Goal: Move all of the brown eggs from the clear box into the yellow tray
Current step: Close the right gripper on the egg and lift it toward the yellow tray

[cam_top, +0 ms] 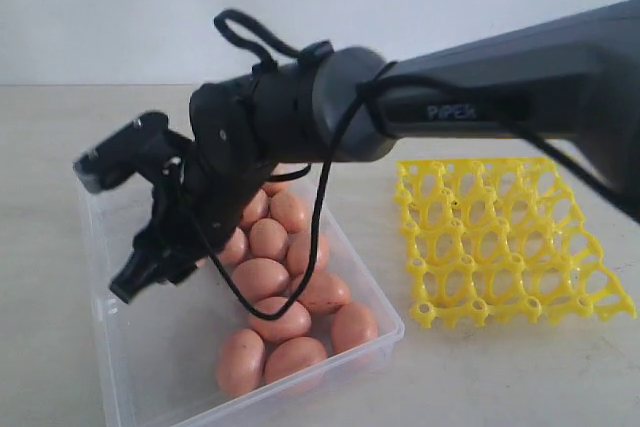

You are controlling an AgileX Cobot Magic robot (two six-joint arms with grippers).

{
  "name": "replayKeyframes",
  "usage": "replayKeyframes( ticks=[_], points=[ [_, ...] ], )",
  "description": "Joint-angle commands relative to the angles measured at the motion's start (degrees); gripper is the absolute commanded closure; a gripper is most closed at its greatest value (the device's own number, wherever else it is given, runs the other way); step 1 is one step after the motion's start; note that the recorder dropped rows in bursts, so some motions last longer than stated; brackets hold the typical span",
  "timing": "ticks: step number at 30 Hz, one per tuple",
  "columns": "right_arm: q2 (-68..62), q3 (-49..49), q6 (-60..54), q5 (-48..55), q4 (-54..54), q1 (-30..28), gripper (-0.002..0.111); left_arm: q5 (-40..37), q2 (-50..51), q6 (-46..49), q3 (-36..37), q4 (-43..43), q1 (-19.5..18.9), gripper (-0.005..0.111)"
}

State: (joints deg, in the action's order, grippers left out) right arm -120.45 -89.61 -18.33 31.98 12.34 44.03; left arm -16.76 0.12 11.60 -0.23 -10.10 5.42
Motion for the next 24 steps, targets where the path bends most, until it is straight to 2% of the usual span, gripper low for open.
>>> replayKeyframes(
  ticks=[1,4,8,12,16,21,24],
  points=[
    [6.81,0.57,0.3,-8.02,7.83,-0.1,0.108,0.49,-0.12,0.03,0.23,0.1,0.32,0.103],
    [11.0,4.24,-0.37,-13.57,13.34,-0.1,0.108,0.49,-0.12,0.03,0.23,0.1,0.32,0.103],
    [19.32,17.01,-0.63,-29.02,22.93,-0.1,0.108,0.49,-0.12,0.03,0.23,0.1,0.32,0.103],
    [30.04,32.13,-0.67,-43.08,23.71,-0.1,0.108,0.49,-0.12,0.03,0.23,0.1,0.32,0.103],
    [39.0,45.16,-3.64,-62.25,24.07,-1.49,0.108,0.49,-0.12,0.03,0.23,0.1,0.32,0.103],
    [45.58,54.54,-6.13,-84.92,39.22,-8.73,0.108,0.49,-0.12,0.03,0.23,0.1,0.32,0.103],
    [45.07,55.23,-5.86,-87.47,41.43,-16.46,0.108,0.49,-0.12,0.03,0.23,0.1,0.32,0.103]
  ],
)
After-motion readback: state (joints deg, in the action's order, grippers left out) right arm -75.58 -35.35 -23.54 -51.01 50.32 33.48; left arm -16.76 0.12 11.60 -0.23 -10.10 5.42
